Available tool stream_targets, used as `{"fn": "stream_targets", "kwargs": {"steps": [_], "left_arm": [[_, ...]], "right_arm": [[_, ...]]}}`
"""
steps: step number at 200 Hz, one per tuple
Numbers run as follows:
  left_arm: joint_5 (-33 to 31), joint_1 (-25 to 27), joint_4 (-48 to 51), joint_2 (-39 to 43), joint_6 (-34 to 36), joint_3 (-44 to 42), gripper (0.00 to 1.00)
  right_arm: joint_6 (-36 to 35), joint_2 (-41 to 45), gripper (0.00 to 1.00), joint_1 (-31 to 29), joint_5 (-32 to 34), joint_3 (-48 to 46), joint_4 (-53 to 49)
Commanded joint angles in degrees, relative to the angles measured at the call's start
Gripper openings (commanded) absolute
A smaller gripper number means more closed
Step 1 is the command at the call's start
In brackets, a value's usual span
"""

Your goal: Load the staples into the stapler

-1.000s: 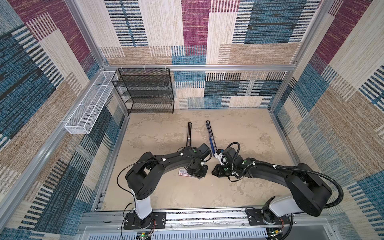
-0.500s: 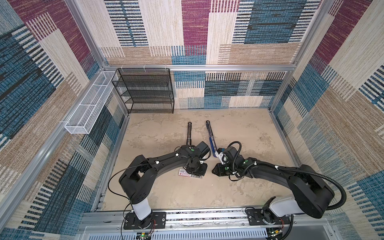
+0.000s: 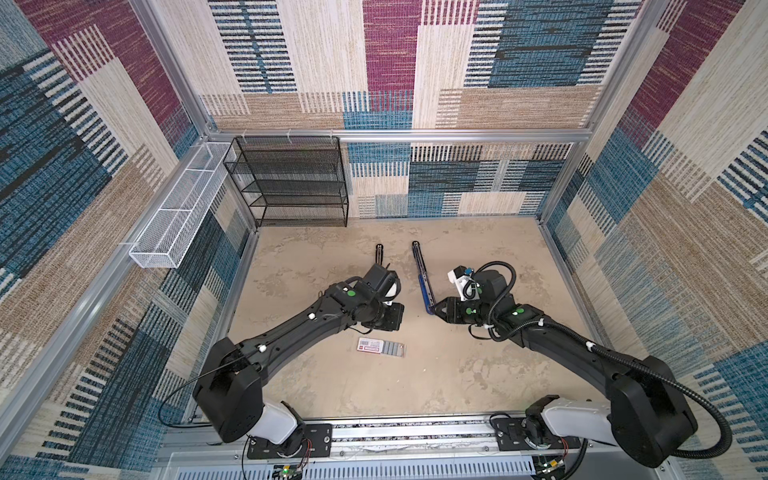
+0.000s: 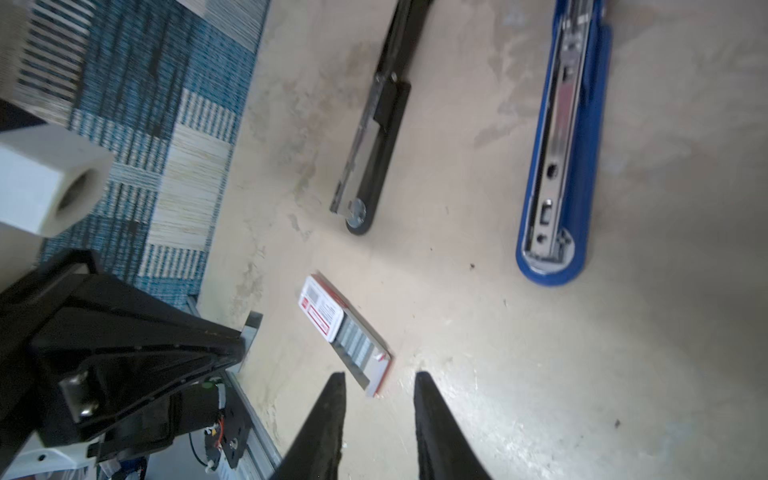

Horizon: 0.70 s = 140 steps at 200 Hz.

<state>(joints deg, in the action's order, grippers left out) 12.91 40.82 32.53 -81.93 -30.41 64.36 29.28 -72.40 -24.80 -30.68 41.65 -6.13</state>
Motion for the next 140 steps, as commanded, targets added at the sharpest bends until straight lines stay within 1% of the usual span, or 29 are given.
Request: {"fn": "stream_targets", "kwargs": {"steps": [1, 30, 61, 78, 102, 106, 140], "left_arm": [[5.28, -1.88, -13.86, 4.18, -5.43, -2.85, 0.0], [9.85, -3.75, -25.28, 9.03, -8.67, -7.05, 0.0], [15.26, -5.2, -38.3, 12.12, -13.14, -12.33, 0.0], [17.61, -5.22, -43.09, 12.43, -14.63, -14.0, 0.0], [19.79, -5.21, -49.92, 12.76, -16.85, -16.48, 0.0], [21.73, -5.22, -51.34, 12.8, -17.22, -16.82, 0.0], [25.67, -5.22, -59.06, 11.99, -20.05, -18.77, 0.0]], "right_arm": [[2.8, 0.33, 0.34, 2.59, -10.37, 1.21, 8.86], [8.25, -0.44, 0.36, 4.49, -19.32, 1.67, 19.52], [15.85, -2.26, 0.36, 4.58, -26.35, 1.03, 32.57], [20.0, -2.98, 0.38, 4.58, -29.51, 0.72, 39.09], [24.3, -3.22, 0.43, 4.58, -31.87, -0.33, 46.11], [24.95, -3.27, 0.43, 4.58, -32.11, -0.42, 47.1], [26.88, -3.61, 0.44, 4.58, -32.69, -0.56, 50.45]]}}
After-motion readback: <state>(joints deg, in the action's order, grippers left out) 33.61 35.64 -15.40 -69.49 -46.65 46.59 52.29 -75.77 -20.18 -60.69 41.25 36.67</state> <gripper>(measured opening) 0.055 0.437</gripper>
